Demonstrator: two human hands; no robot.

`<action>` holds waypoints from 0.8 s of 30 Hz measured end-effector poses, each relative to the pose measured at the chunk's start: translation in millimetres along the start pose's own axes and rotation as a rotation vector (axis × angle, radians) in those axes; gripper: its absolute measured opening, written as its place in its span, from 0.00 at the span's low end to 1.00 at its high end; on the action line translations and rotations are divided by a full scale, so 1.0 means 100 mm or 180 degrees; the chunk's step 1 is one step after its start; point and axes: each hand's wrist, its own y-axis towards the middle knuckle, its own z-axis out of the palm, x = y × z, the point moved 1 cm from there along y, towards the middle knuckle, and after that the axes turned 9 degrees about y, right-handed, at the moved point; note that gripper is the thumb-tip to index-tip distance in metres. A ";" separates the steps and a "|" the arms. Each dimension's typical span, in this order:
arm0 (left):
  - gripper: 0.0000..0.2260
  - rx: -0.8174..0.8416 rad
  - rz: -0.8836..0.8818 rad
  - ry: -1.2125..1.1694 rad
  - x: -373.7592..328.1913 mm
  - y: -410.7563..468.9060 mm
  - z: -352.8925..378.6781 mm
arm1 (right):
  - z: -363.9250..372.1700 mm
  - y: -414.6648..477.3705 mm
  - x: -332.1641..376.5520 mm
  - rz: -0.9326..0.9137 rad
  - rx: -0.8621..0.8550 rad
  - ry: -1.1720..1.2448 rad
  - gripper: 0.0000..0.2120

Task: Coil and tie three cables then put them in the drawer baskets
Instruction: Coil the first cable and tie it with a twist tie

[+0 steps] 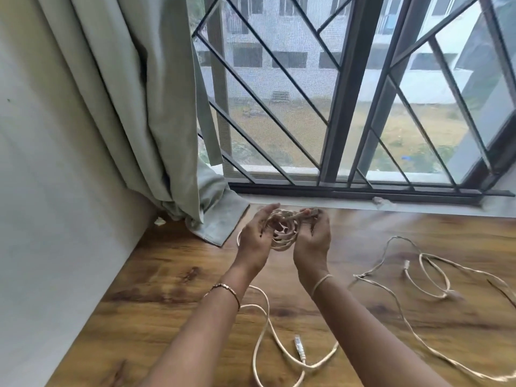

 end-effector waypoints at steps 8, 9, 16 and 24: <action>0.09 -0.0044 -0.0164 0.0015 -0.02 -0.04 0.13 | -0.10 0.12 -0.12 0.1040 -0.0450 0.0590 0.08; 0.11 0.0026 -0.0133 0.0065 -0.01 -0.04 0.13 | -0.11 0.13 -0.13 0.1158 -0.0404 0.0730 0.09; 0.18 0.0364 0.0249 0.0603 -0.03 -0.17 0.24 | -0.26 0.12 -0.14 0.1344 -0.0463 0.0945 0.06; 0.14 0.0263 0.0411 0.0834 -0.03 -0.20 0.37 | -0.40 0.06 -0.08 0.0519 -0.0580 -0.0126 0.08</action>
